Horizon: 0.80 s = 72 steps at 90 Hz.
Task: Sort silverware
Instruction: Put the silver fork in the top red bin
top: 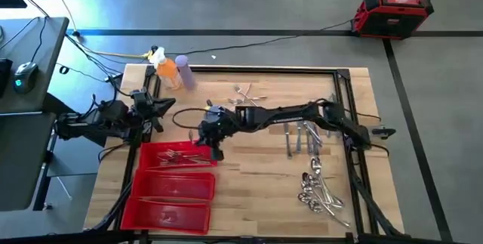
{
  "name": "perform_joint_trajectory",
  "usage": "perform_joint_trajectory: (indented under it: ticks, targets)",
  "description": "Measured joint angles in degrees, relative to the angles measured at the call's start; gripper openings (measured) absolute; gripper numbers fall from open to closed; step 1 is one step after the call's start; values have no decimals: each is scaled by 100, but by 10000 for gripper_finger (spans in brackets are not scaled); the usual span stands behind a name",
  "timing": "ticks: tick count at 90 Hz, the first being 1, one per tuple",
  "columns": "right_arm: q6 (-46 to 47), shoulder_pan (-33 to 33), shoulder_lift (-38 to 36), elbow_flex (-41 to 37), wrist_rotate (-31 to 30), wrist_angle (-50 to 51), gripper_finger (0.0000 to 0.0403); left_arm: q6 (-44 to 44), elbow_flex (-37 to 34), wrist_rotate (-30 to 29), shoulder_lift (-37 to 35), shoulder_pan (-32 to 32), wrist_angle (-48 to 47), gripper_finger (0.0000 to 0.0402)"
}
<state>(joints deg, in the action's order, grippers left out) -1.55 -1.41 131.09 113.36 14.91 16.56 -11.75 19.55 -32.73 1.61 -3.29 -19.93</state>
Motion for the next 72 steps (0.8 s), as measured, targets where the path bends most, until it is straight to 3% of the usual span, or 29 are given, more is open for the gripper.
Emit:
perform_joint_trajectory:
  ticks: [35, 72]
  targets:
    - [-235, -31, 289, 2, -146, 17, 14, -4, 0, -109, 3, -1, -3, 0]
    - [-227, -24, 297, 118, -249, -216, 166, -11, 0, -120, 4, 0, -46, 0]
